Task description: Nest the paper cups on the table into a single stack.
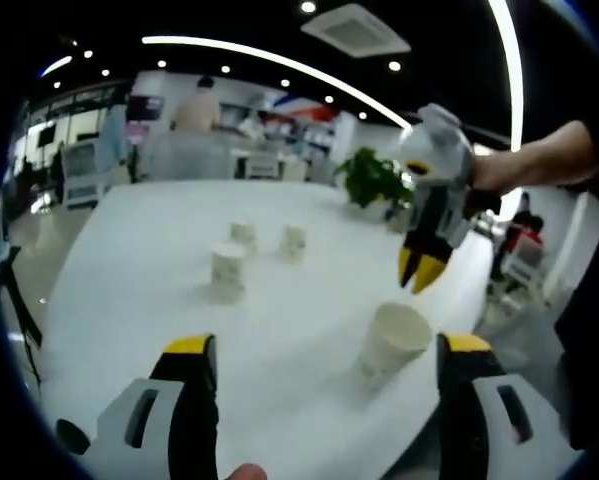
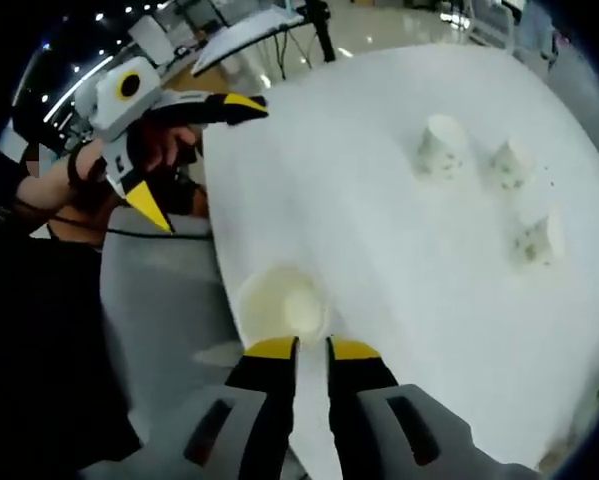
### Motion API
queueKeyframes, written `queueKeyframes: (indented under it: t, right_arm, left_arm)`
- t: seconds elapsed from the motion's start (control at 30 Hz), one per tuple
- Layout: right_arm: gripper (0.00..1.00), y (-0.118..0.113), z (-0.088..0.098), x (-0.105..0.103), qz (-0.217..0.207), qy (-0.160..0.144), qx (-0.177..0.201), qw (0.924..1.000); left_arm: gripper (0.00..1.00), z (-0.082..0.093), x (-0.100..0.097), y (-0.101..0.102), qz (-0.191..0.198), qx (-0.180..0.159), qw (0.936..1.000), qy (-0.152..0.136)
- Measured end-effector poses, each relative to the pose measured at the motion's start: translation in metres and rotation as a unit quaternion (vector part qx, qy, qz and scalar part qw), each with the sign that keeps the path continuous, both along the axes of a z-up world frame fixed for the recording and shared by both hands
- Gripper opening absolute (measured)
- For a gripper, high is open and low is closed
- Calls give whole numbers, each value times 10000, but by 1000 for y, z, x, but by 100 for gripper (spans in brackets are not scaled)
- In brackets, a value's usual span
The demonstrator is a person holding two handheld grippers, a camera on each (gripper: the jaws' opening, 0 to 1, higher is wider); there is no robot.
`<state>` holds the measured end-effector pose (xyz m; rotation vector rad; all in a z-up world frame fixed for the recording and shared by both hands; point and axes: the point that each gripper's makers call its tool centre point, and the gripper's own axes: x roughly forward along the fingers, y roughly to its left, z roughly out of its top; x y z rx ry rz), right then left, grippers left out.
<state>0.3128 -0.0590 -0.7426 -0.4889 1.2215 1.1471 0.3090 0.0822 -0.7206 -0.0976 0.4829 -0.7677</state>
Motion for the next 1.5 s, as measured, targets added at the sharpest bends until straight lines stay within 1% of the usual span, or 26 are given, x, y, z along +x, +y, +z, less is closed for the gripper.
queueKeyframes:
  t: [0.03,0.1,0.13,0.2,0.27,0.33,0.37,0.5,0.63,0.7,0.77,0.8,0.97,1.1,1.17,1.2,1.23,1.3,1.37,1.4,1.43,1.5]
  right_arm:
    - [8,-2,0,0,-60,16,31,10000]
    - [8,-6,-1,1,-341,119,129,9993]
    - [8,-7,0,1,-515,186,290,9981]
    - [8,-10,3,5,-825,195,553,9949]
    - [8,-13,6,9,-1066,172,738,9914]
    - [8,-17,9,14,-1272,84,935,9874]
    - [8,-21,10,15,-1366,51,940,9861]
    - [8,-26,16,25,-1619,-258,1243,9786]
    - [8,-35,21,32,-1874,-552,1389,9708]
    - [9,-39,22,34,-2030,-657,1491,9655]
    - [10,-42,21,33,-2081,-692,1527,9636]
    - [10,-42,22,33,-2123,-744,1592,9613]
    - [10,-42,25,34,-2241,-908,1744,9545]
    - [10,-45,29,38,-2388,-1087,1897,9461]
    - [12,-48,30,39,-2485,-1184,1960,9412]
    - [13,-50,29,39,-2511,-1213,1954,9403]
    - [14,-52,29,38,-2558,-1260,1982,9378]
    - [19,-54,31,39,-2671,-1336,2096,9311]
    - [23,-57,32,38,-2690,-1380,2134,9290]
    - [25,-58,33,39,-2732,-1435,2156,9264]
    - [27,-64,32,42,-2822,-1545,2097,9233]
    - [34,-68,30,46,-2917,-1594,2090,9197]
  left_arm:
    - [89,0,0,0,0,1,10000,-2]
    - [89,0,0,0,-1,8,10000,-5]
    - [89,1,0,0,-4,12,10000,-7]
    - [89,1,0,-1,-12,16,10000,-9]
    - [89,2,0,-1,-28,30,10000,-16]
    - [89,2,1,-1,-29,39,10000,-25]
    - [89,3,1,-1,-21,23,10000,-18]
    - [89,5,1,-4,-66,28,10000,-30]
    - [89,6,1,-3,-60,12,10000,-45]
    - [88,6,1,-2,-49,14,10000,-34]
    - [89,6,0,-2,-52,11,10000,-27]
    - [89,7,0,-2,-67,10,10000,-25]
    - [89,7,0,-2,-90,22,10000,-16]
    - [89,7,0,-4,-152,69,9999,2]
    - [89,8,1,-4,-178,112,9998,-29]
    - [89,8,1,-3,-172,102,9998,-25]
    - [89,9,1,-3,-166,97,9998,-21]
    - [89,8,1,-3,-175,113,9998,-23]
    - [89,8,0,-3,-220,153,9996,-9]
    - [89,7,-1,-4,-246,184,9995,-19]
    - [88,7,-2,-3,-273,219,9994,-24]
    - [88,8,-3,-2,-279,231,9993,-25]
